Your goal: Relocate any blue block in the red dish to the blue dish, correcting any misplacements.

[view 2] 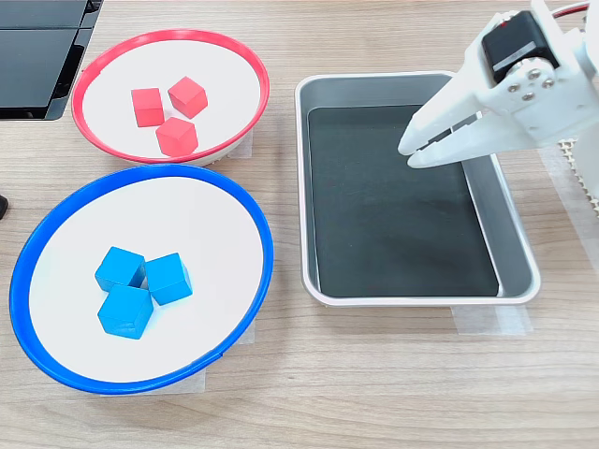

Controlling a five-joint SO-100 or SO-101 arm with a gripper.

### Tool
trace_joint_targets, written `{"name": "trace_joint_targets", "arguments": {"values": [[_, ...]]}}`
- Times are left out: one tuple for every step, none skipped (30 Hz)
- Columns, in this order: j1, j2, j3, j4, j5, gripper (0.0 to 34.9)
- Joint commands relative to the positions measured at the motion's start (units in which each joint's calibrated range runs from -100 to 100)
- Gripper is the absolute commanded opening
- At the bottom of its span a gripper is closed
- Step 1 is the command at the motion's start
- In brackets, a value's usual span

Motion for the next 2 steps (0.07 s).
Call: {"name": "trace_joint_targets", "arguments": {"values": [[0.6, 0.2, -0.2, 0.2, -0.2, 0.4], [0.6, 0.2, -0.2, 0.2, -0.2, 0.4]]}}
